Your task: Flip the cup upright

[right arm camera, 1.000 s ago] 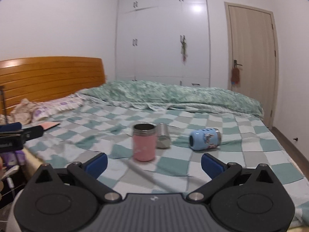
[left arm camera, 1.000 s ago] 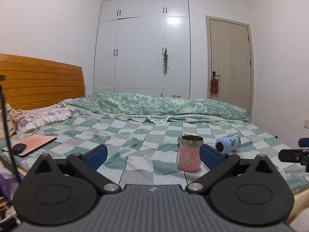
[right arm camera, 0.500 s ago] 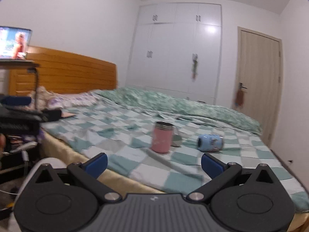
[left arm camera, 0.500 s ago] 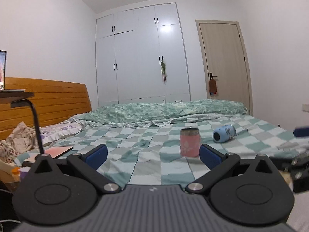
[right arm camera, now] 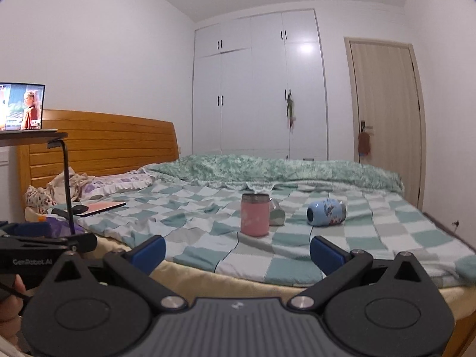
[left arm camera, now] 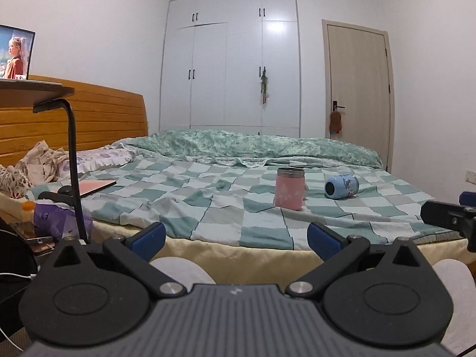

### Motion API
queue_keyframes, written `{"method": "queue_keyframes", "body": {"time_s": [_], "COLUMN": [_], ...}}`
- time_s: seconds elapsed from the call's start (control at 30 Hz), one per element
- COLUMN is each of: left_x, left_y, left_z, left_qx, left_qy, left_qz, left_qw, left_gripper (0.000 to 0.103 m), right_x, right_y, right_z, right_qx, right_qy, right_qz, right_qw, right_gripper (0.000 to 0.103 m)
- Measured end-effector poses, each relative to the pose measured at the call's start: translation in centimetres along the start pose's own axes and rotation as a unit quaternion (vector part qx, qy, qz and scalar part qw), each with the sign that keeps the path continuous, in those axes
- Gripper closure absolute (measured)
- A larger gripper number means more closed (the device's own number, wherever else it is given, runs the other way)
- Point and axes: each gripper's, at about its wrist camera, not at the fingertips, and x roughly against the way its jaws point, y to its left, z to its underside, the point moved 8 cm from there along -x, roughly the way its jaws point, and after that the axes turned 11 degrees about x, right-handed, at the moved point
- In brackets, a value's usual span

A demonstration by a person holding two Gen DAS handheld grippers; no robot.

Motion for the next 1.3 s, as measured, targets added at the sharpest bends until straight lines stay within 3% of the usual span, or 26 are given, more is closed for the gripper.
{"method": "queue_keyframes", "body": {"time_s": [0.47,1.3], "left_x": [0.9,1.2], "left_y": [-1.1,-1.4], "left_z": [-0.1,-0.2], "left_qx": [-0.01,-0.013], "left_qy": [-0.021,-0.024], "left_qz": [0.009,0.007], "left_qw": [0.9997,0.9996], "left_gripper": [0.0,0.0], "right_x": [0.4,0.1], "right_y": [0.1,0.1], "right_z": [0.1,0.5], "right_qx": [-0.002,-0.006], "right_qy": [-0.006,-0.001], "right_qz": [0.002,0.0], "right_qw": [1.0,1.0], "right_gripper": [0.0,0.0]}}
